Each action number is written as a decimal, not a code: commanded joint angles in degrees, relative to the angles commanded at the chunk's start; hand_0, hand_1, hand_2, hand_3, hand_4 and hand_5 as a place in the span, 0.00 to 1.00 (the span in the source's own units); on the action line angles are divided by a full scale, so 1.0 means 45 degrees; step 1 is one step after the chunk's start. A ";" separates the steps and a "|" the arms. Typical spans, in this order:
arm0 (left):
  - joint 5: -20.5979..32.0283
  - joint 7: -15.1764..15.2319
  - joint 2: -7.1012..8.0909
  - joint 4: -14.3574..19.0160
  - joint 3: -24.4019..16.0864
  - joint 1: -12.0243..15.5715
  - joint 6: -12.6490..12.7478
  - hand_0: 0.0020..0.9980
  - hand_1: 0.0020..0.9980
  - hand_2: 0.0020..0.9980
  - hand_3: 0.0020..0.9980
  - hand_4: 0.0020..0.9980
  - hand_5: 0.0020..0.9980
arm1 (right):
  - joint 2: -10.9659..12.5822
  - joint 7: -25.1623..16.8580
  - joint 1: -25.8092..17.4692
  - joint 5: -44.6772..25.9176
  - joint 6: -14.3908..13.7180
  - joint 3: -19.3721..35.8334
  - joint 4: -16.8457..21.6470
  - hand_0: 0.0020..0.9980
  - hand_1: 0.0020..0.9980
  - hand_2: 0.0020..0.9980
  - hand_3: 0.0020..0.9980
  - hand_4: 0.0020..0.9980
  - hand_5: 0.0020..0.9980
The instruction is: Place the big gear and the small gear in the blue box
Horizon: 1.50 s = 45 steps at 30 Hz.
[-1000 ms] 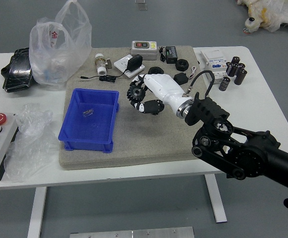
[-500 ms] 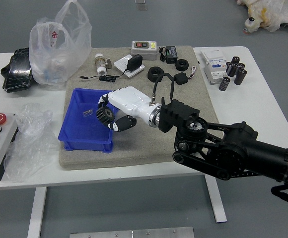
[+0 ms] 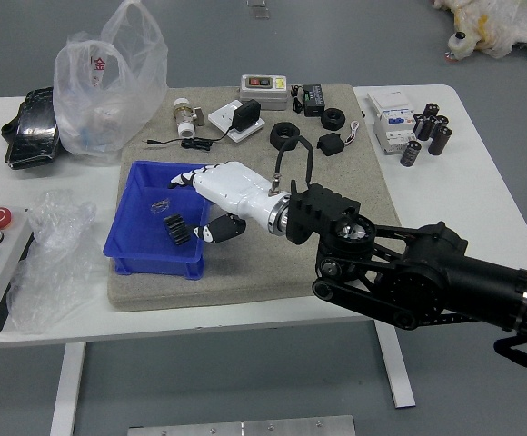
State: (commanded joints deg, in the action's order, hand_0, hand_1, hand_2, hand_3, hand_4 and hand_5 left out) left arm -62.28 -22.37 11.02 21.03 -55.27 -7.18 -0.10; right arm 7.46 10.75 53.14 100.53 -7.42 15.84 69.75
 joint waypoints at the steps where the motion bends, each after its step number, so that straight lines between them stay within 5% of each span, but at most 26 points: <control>1: -0.0003 0.0001 -0.0001 0.0000 0.0000 -0.0002 -0.0001 0.70 0.64 0.61 0.73 0.70 0.40 | -0.0004 0.0029 -0.0001 -0.0008 0.0009 -0.0014 -0.0007 0.78 0.87 0.88 0.89 0.57 0.22; 10: -0.0006 0.0018 -0.0016 -0.0008 0.0010 -0.0035 -0.0008 0.70 0.64 0.61 0.73 0.70 0.40 | 0.0124 0.0392 -0.0342 0.0228 -0.0415 0.0621 -0.0399 0.78 0.86 0.88 0.89 0.57 0.21; 20: 0.0034 0.0030 -0.0025 -0.0013 0.0031 -0.0005 -0.0001 0.70 0.64 0.61 0.73 0.70 0.40 | 0.0628 0.0549 -0.0944 -0.0451 -0.0492 0.1743 -0.2633 0.73 0.81 0.86 0.88 0.69 0.24; 27: 0.0016 0.0027 -0.0016 -0.0010 0.0017 -0.0017 -0.0017 0.70 0.64 0.61 0.73 0.70 0.40 | 0.0514 0.0293 -0.0946 -0.1529 -0.0468 0.1336 -0.4142 0.72 0.79 0.86 0.88 0.79 0.32; 35: -0.0036 -0.0015 -0.0018 0.0002 -0.0025 -0.0029 -0.0026 0.70 0.64 0.61 0.73 0.70 0.40 | 0.0277 0.0086 -0.0699 -0.2265 -0.0511 0.0725 -0.4586 0.72 0.79 0.85 0.88 0.83 0.36; 36: -0.0041 -0.0017 -0.0020 0.0002 -0.0026 -0.0032 -0.0029 0.70 0.64 0.61 0.73 0.70 0.40 | 0.0238 0.0087 -0.0666 -0.2325 -0.0525 0.0611 -0.4620 0.68 0.75 0.76 0.85 0.85 0.38; 41: -0.0044 -0.0015 -0.0029 0.0001 -0.0014 -0.0038 -0.0039 0.70 0.64 0.61 0.73 0.70 0.40 | 0.0051 0.0145 -0.0542 -0.2748 -0.0666 -0.0119 -0.4938 0.68 0.75 0.76 0.85 0.85 0.38; 42: -0.0043 -0.0013 -0.0030 0.0000 -0.0010 -0.0036 -0.0039 0.70 0.64 0.61 0.73 0.70 0.40 | 0.0032 0.0153 -0.0536 -0.2812 -0.0702 -0.0231 -0.4992 0.63 0.66 0.59 0.65 0.47 0.18; 45: -0.0041 -0.0011 -0.0033 -0.0001 0.0000 -0.0030 -0.0043 0.70 0.64 0.61 0.73 0.70 0.40 | -0.0003 0.0163 -0.0530 -0.2934 -0.0822 -0.0476 -0.5104 0.63 0.66 0.59 0.65 0.47 0.18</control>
State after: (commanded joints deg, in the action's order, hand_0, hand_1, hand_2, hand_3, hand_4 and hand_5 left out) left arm -62.46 -22.42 10.87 21.02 -55.27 -7.32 -0.29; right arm 7.44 11.48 50.75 87.33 -11.12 13.69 46.78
